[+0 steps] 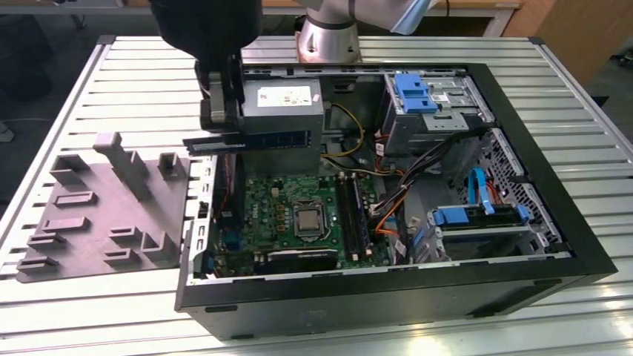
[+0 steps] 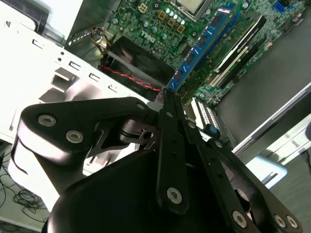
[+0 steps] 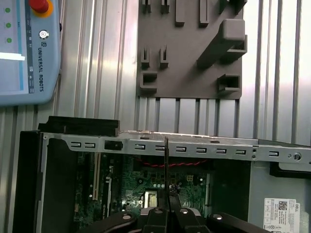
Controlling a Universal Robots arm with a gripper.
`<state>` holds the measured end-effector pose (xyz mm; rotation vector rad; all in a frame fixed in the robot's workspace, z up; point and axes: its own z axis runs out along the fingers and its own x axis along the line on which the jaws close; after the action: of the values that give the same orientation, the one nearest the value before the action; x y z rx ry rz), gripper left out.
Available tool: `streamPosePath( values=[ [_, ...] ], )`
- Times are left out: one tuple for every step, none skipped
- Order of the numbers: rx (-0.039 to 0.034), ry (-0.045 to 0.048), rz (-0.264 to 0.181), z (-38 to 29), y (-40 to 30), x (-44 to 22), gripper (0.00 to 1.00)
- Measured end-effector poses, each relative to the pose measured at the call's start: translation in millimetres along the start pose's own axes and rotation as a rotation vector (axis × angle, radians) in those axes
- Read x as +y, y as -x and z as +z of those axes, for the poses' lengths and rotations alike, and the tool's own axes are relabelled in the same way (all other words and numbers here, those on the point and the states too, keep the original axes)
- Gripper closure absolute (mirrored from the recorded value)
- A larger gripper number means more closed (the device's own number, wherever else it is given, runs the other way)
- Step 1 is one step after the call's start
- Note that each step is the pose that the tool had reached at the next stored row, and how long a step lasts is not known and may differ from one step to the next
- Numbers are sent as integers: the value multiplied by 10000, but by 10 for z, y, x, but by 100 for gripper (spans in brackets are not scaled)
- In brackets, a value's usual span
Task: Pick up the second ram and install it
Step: 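Pick up the second ram and move it above second insertion slot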
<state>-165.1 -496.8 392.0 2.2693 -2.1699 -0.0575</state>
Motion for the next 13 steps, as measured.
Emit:
streamPosePath(
  values=[
    [0,0,0,0,-1,-15,89],
    [0,0,0,0,-1,-27,89],
    [0,0,-1,-1,-2,-40,89],
    [0,-1,0,-1,-2,-53,89],
    [1,0,-1,-1,-3,-66,89],
    [1,0,-1,-2,-3,-78,89],
    [0,0,-1,-1,-4,-90,89],
    [0,0,-1,-2,-5,-103,89],
    [0,0,-1,-2,-5,-117,89],
    [0,0,-1,-2,-6,-130,89],
    [0,0,0,-3,-6,-144,89],
    [1,0,0,-3,-7,-159,89],
    [0,-1,0,-3,-8,-173,89]
  ],
)
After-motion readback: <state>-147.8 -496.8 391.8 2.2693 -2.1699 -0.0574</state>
